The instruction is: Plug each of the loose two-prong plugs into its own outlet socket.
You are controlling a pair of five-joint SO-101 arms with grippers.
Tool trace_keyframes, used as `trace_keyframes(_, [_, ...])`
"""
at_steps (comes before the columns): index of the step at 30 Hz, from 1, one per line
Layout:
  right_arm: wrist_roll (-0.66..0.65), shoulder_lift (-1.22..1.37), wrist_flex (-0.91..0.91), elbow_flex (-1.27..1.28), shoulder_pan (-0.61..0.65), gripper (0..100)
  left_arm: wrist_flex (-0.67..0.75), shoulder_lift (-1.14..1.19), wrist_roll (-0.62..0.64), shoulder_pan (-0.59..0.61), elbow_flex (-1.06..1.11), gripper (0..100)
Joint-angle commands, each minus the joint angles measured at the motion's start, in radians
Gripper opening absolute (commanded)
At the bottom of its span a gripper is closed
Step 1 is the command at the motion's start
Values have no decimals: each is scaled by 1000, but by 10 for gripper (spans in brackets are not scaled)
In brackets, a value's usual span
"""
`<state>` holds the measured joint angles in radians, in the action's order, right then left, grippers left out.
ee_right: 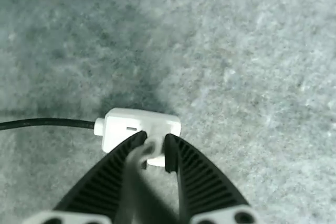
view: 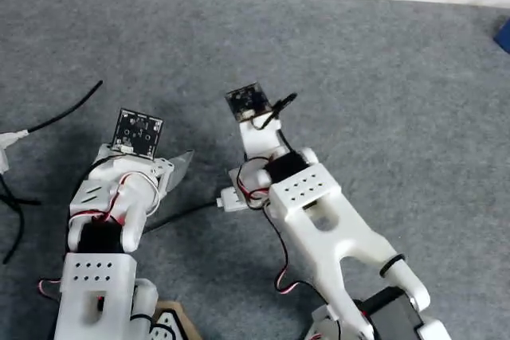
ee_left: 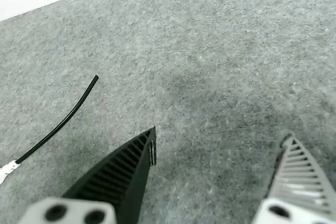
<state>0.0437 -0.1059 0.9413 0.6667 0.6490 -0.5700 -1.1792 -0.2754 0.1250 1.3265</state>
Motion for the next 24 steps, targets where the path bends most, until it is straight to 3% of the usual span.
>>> trace_keyframes(1, [-20,97,84,88,30,5,14,4,8,7,-45,349])
trace_keyframes(12, [-121,114,76,87,-173,5,14,2,8,5,-45,348])
trace_keyframes(16, [-60,116,-22,90,-180,5,14,2,8,4,-45,348])
trace_keyframes(24, [-3,113,-24,87,-90,5,15,4,8,1,-44,348])
